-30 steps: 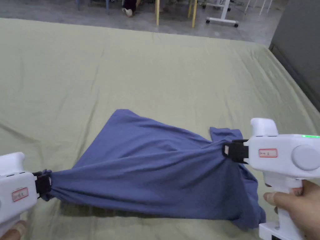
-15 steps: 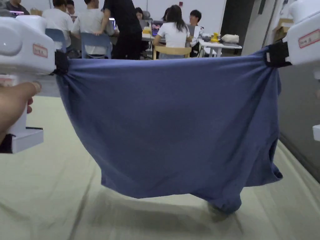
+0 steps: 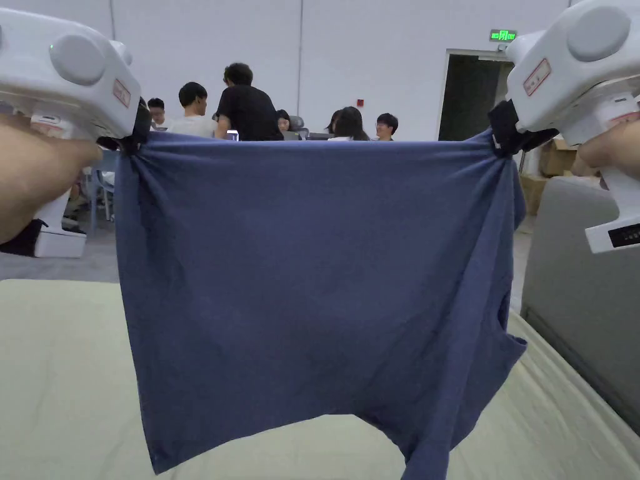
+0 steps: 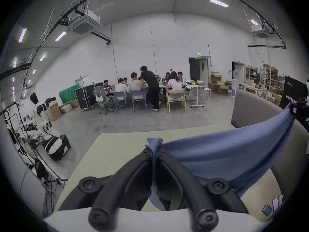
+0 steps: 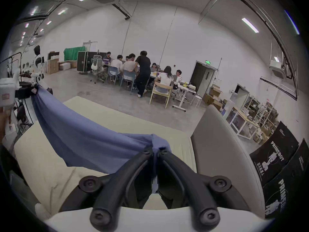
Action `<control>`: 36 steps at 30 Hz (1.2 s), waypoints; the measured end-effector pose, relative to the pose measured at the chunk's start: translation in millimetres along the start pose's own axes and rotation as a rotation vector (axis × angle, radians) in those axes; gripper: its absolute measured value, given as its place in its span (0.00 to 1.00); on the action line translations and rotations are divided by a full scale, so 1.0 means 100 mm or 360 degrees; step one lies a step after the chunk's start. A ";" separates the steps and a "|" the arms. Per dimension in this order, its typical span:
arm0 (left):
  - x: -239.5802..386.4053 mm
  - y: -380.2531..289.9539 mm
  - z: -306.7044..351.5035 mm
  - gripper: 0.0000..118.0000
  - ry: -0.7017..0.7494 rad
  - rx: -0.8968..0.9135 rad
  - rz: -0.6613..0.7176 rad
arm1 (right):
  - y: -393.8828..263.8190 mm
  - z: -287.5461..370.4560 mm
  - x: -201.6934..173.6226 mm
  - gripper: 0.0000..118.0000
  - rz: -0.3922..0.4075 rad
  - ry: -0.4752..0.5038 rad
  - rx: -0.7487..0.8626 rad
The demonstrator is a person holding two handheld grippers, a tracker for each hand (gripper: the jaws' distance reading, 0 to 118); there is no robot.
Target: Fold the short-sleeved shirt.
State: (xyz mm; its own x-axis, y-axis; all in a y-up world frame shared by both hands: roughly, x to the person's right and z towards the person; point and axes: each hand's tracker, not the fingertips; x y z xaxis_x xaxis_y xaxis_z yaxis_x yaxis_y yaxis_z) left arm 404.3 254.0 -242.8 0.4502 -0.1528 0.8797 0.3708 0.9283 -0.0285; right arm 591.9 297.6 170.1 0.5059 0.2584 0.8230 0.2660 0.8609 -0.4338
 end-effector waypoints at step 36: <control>0.03 -4.87 0.98 0.00 -0.0435 -0.1029 0.0571 | -5.11 0.39 -1.09 0.05 -0.0453 0.0480 -0.0791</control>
State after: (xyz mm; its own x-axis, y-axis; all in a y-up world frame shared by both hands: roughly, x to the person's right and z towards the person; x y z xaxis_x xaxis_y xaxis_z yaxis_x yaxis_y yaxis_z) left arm 145.5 -164.8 -179.6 0.4473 0.2855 0.8476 0.6770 0.5111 -0.5295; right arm 369.0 -153.2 316.7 0.5484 -0.1469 0.8232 0.7354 0.5532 -0.3913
